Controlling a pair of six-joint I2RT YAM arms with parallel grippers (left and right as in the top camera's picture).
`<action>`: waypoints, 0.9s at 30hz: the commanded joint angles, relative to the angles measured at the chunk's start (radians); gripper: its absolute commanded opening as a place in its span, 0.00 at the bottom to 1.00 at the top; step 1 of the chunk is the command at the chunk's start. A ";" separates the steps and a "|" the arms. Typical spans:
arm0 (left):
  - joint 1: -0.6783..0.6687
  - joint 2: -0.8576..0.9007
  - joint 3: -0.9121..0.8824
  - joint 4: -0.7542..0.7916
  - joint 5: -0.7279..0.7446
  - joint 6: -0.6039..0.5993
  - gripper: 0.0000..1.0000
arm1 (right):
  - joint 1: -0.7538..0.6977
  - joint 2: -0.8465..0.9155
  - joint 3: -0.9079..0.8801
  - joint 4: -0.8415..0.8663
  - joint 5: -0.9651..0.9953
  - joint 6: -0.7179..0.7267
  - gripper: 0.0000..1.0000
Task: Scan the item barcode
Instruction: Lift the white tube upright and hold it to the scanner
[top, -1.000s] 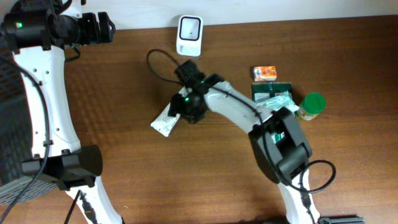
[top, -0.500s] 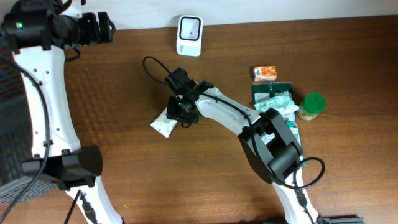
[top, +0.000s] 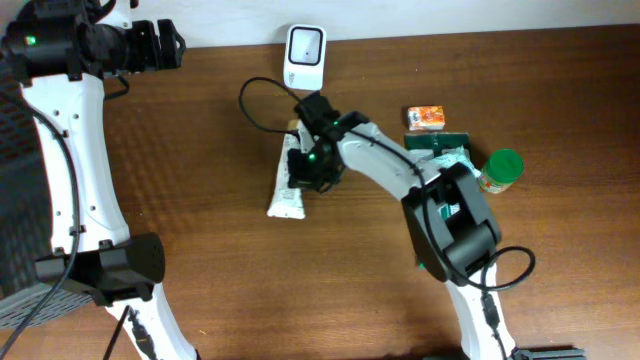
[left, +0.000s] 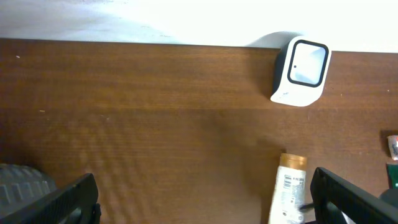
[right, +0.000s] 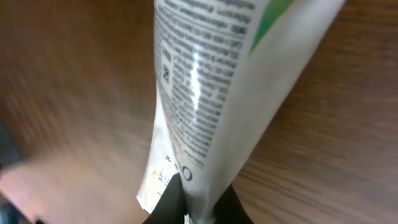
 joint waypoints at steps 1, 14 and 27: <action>0.004 -0.002 0.016 -0.001 0.010 0.011 0.99 | -0.055 0.035 -0.024 -0.045 -0.065 -0.214 0.04; 0.004 -0.002 0.016 -0.001 0.010 0.011 0.99 | -0.096 0.032 0.035 -0.098 -0.023 -0.232 0.19; 0.004 -0.002 0.016 -0.001 0.010 0.011 0.99 | -0.087 0.071 -0.113 0.093 -0.013 -0.122 0.32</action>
